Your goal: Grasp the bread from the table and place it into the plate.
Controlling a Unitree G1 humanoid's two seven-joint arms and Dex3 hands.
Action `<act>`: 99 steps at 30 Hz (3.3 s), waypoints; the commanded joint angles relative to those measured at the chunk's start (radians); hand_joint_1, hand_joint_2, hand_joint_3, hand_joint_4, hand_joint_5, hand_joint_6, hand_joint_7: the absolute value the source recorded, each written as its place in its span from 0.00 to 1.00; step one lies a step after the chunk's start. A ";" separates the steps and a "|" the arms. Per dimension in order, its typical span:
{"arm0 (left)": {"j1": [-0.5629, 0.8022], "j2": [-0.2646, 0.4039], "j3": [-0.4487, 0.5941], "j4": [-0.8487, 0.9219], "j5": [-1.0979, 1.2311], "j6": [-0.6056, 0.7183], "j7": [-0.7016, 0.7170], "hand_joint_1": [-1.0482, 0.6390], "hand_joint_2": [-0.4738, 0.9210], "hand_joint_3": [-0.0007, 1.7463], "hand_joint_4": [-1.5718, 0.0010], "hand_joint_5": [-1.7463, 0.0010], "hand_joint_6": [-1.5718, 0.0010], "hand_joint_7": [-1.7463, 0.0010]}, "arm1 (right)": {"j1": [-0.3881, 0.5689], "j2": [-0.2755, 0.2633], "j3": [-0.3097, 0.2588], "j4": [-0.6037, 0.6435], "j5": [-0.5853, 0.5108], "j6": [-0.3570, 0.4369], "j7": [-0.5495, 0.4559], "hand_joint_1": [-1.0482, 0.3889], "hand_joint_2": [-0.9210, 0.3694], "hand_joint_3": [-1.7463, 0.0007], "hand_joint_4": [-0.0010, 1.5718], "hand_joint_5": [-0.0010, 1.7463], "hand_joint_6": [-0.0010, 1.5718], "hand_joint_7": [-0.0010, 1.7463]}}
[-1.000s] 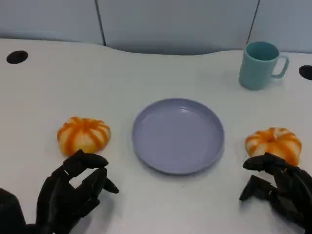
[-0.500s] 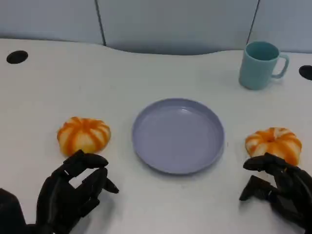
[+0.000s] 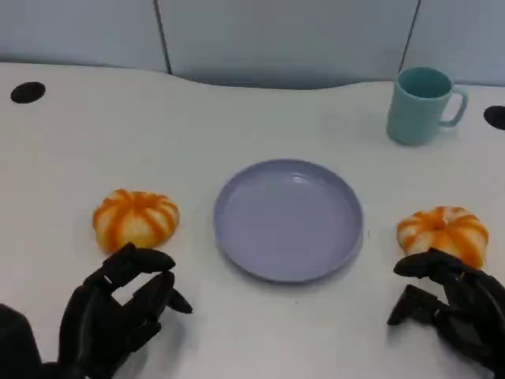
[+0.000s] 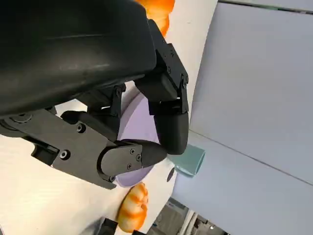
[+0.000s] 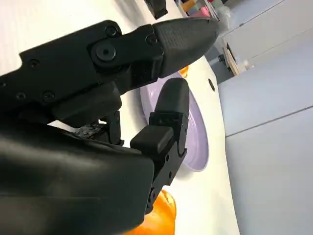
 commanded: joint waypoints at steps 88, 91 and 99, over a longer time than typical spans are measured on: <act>-0.892 0.266 -0.808 0.967 1.317 0.064 0.594 0.22 0.96 0.00 0.99 1.00 0.93 1.00 | 0.129 0.002 0.004 -0.178 0.020 0.080 -0.029 0.39 0.00 0.92 0.40 0.82 0.43 0.54; -0.893 0.267 -0.813 0.967 1.313 0.064 0.594 0.22 0.96 0.00 0.99 1.00 0.93 1.00 | 0.129 0.002 0.004 -0.179 0.021 0.080 -0.029 0.39 0.00 0.92 0.40 0.82 0.43 0.54; -0.820 0.271 -0.794 0.981 1.251 0.009 0.701 0.46 1.00 0.04 0.47 0.54 0.35 0.98 | 0.160 0.002 -0.001 -0.231 0.042 0.119 -0.022 0.39 0.00 0.92 0.40 0.81 0.43 0.54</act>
